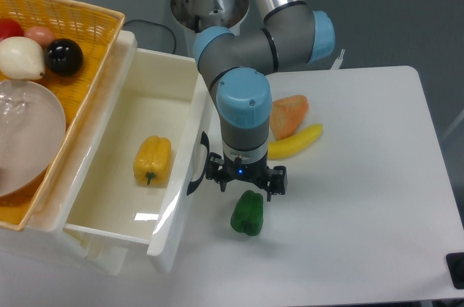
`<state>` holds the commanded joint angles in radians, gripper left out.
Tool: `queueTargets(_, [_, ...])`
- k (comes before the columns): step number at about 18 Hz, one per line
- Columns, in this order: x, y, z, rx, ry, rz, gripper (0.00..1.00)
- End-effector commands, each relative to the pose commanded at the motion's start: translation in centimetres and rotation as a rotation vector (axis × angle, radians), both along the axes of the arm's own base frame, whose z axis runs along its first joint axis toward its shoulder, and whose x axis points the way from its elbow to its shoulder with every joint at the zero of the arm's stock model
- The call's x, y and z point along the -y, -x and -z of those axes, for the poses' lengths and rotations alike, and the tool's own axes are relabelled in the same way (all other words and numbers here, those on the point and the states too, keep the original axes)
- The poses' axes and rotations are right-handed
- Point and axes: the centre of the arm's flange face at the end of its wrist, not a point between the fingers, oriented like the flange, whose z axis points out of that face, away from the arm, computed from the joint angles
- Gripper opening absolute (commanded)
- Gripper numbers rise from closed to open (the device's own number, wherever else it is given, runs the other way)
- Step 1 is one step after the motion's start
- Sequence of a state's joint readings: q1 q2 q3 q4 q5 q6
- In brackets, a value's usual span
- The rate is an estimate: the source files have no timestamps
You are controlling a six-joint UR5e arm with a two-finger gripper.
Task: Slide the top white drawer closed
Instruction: 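Push the drawer's front panel with the gripper, sliding it into the cabinet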
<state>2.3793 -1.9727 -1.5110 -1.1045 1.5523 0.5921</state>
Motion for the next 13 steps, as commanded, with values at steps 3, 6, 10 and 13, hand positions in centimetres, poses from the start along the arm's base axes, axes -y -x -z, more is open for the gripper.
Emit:
queueTargets(3, [-0.1,-0.2,0.1,0.003,0.001,0.003,1.00])
queueTargets(6, [-0.4,-0.8,0.1,0.003,0.001,0.012,1.00])
queueTargets(10, [-1.3,-2.4,-0.2,0.003,-0.003,0.039,1.00])
queueTargets(13, [-2.0,-3.7,-0.6,-0.001,-0.003,0.052,1.00])
